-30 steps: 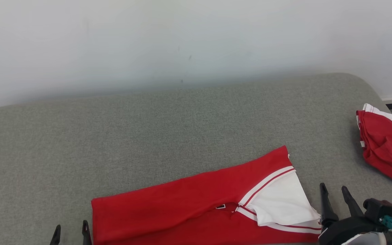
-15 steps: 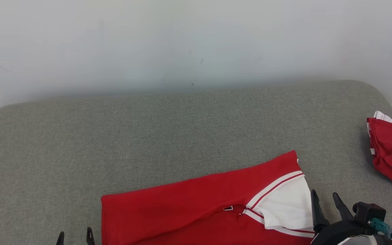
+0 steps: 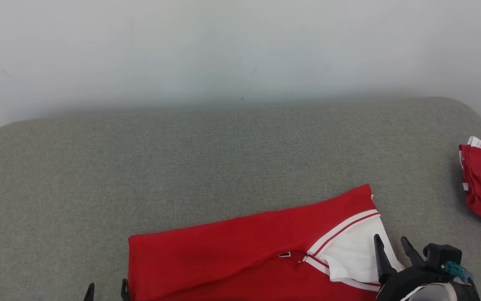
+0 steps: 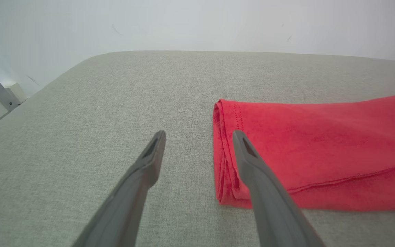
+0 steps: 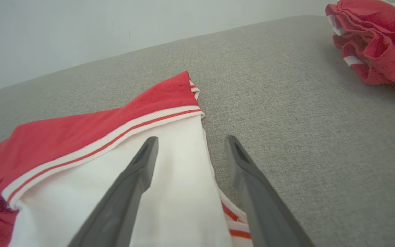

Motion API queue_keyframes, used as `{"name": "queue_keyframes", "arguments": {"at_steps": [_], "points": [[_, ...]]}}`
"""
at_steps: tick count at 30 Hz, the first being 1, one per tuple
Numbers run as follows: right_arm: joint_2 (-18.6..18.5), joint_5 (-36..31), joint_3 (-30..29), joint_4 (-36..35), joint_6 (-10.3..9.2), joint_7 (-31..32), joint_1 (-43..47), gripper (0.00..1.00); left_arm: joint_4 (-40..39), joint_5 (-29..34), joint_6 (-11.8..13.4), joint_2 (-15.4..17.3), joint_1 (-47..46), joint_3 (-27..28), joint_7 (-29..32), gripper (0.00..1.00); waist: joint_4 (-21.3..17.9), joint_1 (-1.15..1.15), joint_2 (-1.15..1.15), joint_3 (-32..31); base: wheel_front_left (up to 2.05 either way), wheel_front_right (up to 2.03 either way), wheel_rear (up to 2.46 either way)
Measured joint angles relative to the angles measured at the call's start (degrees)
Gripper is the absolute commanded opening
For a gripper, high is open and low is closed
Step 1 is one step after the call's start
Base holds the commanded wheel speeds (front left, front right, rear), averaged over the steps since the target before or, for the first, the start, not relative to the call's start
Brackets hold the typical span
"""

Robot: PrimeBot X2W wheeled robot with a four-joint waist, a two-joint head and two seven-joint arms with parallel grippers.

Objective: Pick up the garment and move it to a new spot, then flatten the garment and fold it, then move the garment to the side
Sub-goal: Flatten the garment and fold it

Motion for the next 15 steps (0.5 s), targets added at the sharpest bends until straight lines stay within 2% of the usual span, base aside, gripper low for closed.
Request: {"name": "queue_keyframes", "arguments": {"at_steps": [8, 15], "points": [[-1.2, -1.4, 0.3, 6.0, 0.00, 6.9, -4.7, 1.00, 0.4, -0.3, -0.3, 0.0, -0.8, -1.2, 0.0, 1.00, 1.7, 0.01, 0.00, 1.6, 0.00, 0.00, 0.00], [-0.6, 3.5, 2.1, 8.4, -0.02, 12.6, -7.7, 1.00, 0.7, -0.6, -0.3, 0.0, -1.1, -1.0, 0.0, 1.00, 2.8, 0.00, 0.00, 2.4, 0.00, 0.00, 0.00]]}}
